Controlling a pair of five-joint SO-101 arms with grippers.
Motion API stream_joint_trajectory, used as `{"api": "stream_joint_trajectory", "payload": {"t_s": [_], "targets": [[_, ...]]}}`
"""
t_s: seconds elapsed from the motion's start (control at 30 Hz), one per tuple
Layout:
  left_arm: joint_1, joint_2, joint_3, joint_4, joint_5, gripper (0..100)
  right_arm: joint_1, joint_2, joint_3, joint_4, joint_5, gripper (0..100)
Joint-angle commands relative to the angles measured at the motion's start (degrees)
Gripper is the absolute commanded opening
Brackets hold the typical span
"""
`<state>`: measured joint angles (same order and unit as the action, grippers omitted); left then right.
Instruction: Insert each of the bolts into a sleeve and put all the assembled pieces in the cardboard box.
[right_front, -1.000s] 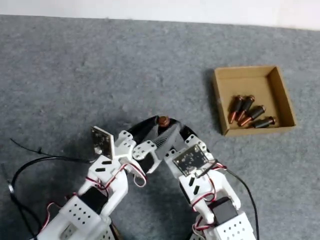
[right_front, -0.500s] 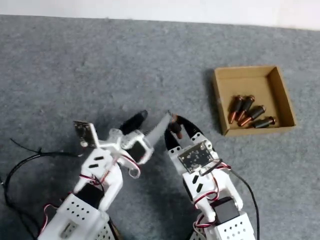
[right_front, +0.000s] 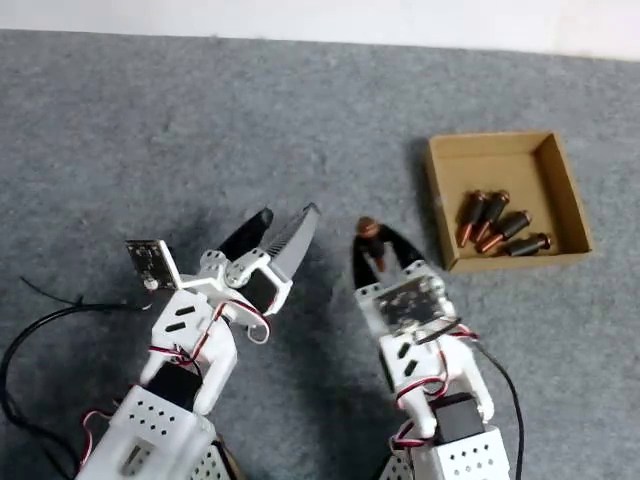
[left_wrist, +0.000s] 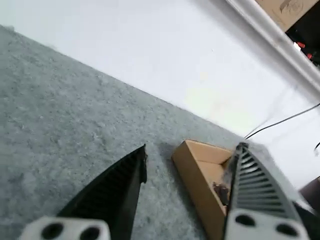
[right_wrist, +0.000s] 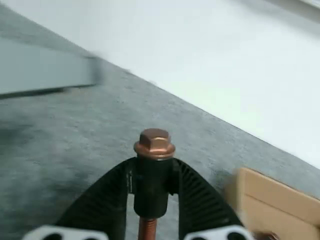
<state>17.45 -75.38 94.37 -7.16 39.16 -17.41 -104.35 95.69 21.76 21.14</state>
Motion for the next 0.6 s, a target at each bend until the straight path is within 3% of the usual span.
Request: {"api": "stream_joint_trajectory", "payload": {"t_s": [0.0,0.17,0.3,0.37,0.57], "targets": [[-0.92,-0.48,-2.68,0.09,-2.64,26,5.41,-0.84,3.38,-4.35,-3.43,0.5],[-0.92,-0.22,-2.68,0.18,-2.64,24,9.45,-0.31,-0.75,-5.05,-5.36,0.5],[-0.92,-0.57,-2.68,0.18,-3.69,8,11.74,2.59,-7.60,-5.05,-5.36,0.5],[-0.66,-0.57,-2.68,0.18,-6.42,0,12.44,8.75,-12.79,-5.14,-5.36,0.5],[-0.57,-0.22,-2.68,0.18,-7.82,0,17.01,43.21,-32.92,-8.84,-5.80,0.5]]}}
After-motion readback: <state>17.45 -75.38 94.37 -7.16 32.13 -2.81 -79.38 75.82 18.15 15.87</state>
